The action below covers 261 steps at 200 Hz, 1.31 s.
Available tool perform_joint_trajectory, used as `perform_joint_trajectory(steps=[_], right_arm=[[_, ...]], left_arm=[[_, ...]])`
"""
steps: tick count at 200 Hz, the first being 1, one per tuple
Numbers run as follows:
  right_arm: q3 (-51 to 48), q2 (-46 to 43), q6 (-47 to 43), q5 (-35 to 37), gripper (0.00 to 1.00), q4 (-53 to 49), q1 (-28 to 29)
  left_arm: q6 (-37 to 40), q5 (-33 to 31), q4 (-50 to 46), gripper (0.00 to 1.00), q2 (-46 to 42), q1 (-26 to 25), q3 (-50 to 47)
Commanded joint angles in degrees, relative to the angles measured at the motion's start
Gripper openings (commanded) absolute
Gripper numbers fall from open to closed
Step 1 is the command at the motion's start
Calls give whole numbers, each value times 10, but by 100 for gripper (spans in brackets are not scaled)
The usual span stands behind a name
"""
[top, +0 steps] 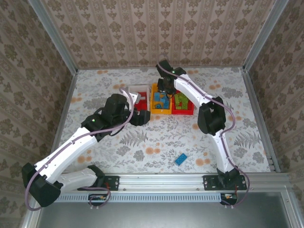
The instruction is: Sort the legos into containers by color
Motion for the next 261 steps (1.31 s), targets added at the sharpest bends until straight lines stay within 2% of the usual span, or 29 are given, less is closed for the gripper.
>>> perform_joint_trajectory(steps=[1,57,97,134,160,177,218,240,261], right_arm=[[56,32,-12,4,23,-61,-3],[73,50,-1,-9,44,-63,-3],[104,45,-4,-18,53,-75,-2],[144,18,-16,-6,53,-97,-1],[127,-42,-38,23,53,-110,-1],[43,-115,-60,42,53,-92,-1],[-332,-390,-45,25,61,29,-23],[-477,-529,-24,3,66,46,-43],[-549,-634,-12,-13,69,32,-62]], left_arm=[[-3,-14,20,78,11,-6,26],[3,-14,22,79,28,-10,38],[12,-6,19,79,37,-10,42],[19,5,20,79,47,-10,40],[50,51,4,79,78,-19,50],[96,75,-23,80,115,-50,61],[197,89,-91,81,223,-170,88],[208,90,-120,82,282,-228,122],[193,77,-146,82,340,-276,168]])
